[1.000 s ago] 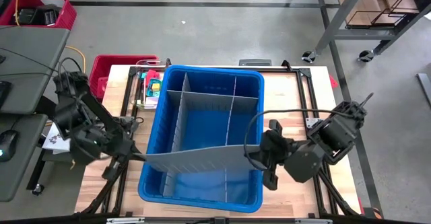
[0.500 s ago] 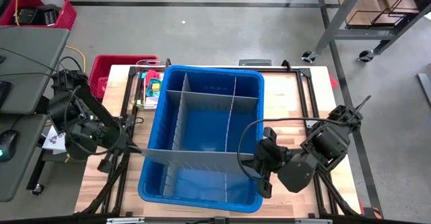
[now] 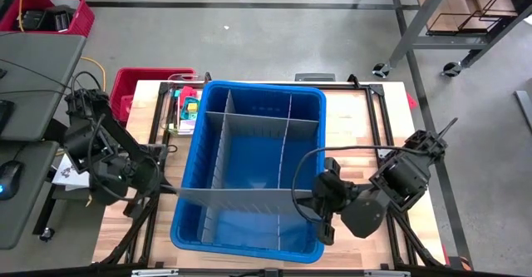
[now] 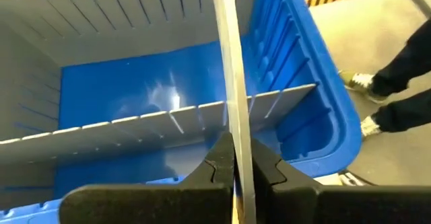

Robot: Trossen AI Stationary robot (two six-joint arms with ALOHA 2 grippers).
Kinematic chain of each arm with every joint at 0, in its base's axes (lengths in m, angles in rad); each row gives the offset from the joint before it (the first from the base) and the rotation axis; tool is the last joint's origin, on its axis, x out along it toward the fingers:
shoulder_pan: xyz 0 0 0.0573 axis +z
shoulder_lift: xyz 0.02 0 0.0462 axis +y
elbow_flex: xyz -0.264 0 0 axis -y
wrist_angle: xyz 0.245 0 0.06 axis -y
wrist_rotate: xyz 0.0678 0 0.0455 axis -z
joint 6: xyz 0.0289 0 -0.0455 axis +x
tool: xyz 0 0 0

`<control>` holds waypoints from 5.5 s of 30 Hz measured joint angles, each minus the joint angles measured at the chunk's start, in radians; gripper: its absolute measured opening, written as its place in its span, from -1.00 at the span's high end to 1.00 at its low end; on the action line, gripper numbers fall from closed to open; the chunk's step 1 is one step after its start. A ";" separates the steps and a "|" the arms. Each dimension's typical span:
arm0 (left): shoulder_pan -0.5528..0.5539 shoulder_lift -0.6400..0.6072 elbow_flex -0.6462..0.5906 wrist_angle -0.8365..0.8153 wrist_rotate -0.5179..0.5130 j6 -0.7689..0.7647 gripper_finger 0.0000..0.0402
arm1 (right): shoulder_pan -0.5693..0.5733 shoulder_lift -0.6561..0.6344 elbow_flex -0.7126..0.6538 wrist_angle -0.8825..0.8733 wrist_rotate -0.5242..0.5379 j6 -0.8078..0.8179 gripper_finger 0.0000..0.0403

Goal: Sort blocks

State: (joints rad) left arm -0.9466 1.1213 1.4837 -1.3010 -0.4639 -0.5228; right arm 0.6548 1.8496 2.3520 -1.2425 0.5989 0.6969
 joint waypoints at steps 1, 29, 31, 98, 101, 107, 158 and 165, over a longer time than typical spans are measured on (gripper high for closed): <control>0.000 0.001 0.000 -0.003 -0.002 0.000 1.00 | 0.000 0.000 0.000 0.001 0.001 0.001 1.00; -0.011 -0.019 0.019 -0.050 0.037 -0.049 1.00 | 0.001 0.051 0.001 0.034 -0.039 0.004 1.00; -0.011 -0.019 0.030 -0.066 0.036 -0.048 1.00 | 0.001 0.055 0.000 0.034 -0.047 0.015 1.00; -0.023 -0.009 0.029 -0.127 0.035 -0.061 1.00 | 0.038 0.103 0.003 0.110 0.001 0.054 1.00; -0.023 -0.008 0.033 -0.129 0.045 -0.079 1.00 | 0.038 0.103 0.003 0.109 0.008 0.058 1.00; -0.023 -0.008 0.058 -0.147 0.047 -0.078 1.00 | 0.038 0.103 0.003 0.108 0.011 0.059 1.00; -0.024 -0.015 0.028 -0.212 0.060 -0.120 1.00 | 0.062 0.169 -0.044 0.094 -0.069 0.242 1.00; -0.024 -0.009 0.027 -0.205 0.061 -0.120 1.00 | 0.055 0.169 -0.044 0.065 -0.057 0.150 1.00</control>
State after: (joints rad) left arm -0.9707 1.1122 1.5112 -1.5060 -0.4028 -0.6428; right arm 0.7100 2.0182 2.3077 -1.1776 0.5416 0.8465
